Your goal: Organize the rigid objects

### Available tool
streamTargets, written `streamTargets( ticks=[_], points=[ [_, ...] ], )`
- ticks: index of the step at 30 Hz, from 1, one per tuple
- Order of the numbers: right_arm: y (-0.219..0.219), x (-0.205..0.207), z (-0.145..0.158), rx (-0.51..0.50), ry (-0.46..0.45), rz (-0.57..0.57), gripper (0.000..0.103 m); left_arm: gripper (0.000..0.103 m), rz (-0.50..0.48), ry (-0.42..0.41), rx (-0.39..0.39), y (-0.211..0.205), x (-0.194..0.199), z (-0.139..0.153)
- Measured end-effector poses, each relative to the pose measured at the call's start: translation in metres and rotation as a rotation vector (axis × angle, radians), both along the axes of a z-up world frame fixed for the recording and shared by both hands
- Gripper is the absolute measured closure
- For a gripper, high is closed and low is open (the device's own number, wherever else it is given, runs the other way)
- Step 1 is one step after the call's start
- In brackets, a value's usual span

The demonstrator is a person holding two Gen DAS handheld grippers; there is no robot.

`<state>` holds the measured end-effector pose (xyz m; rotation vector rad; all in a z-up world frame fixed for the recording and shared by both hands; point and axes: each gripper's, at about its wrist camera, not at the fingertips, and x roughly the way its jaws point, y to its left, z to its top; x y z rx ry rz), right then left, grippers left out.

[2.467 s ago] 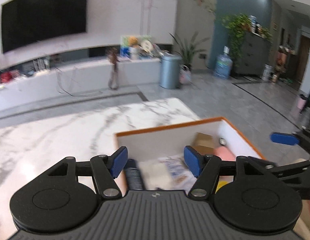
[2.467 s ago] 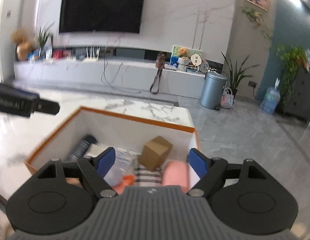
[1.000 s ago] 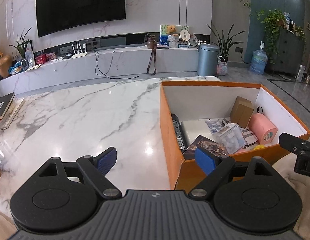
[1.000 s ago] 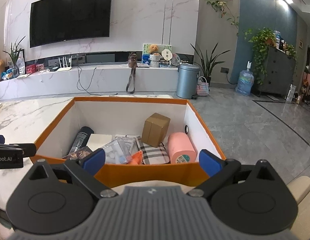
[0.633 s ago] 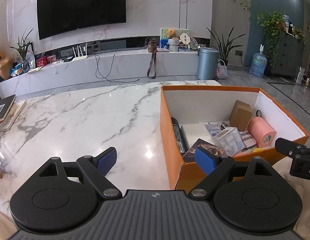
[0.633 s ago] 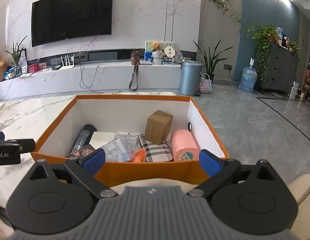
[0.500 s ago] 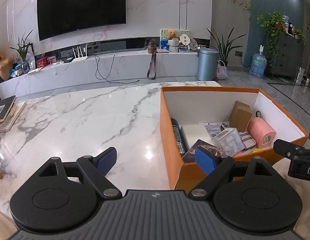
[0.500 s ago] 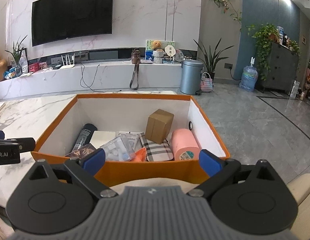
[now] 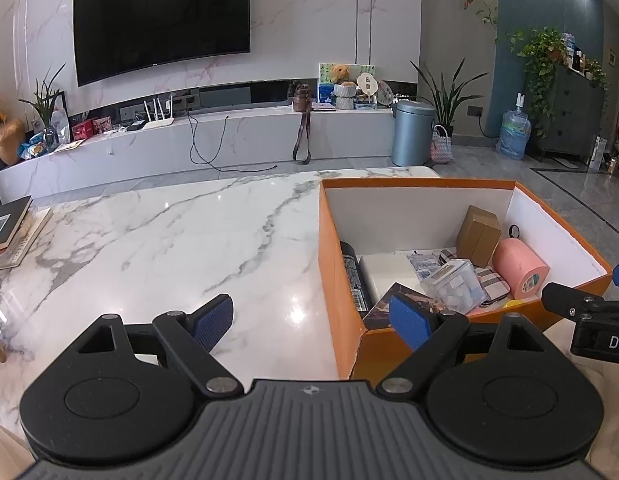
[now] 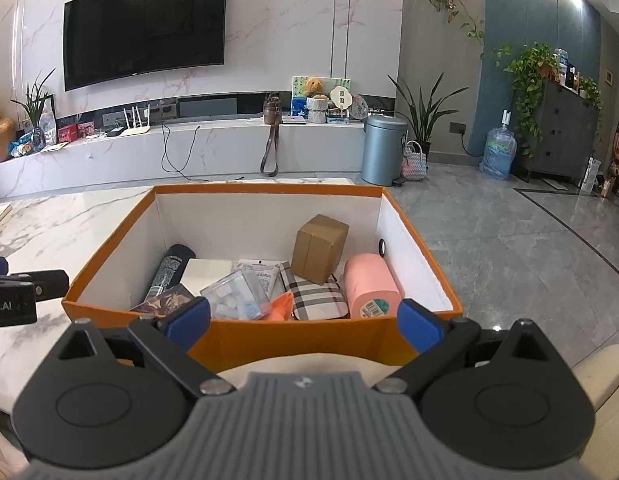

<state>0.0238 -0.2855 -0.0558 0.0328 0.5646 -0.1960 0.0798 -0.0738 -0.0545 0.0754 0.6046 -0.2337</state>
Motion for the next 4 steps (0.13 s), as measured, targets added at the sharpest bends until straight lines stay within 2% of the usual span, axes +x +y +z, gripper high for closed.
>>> streamTargets(
  ticks=[4],
  points=[
    [-0.0002,0.0,0.0002,0.0,0.0,0.0,0.004,0.0,-0.003,-0.005,-0.002,0.0004,0.0003,0.0017]
  ],
)
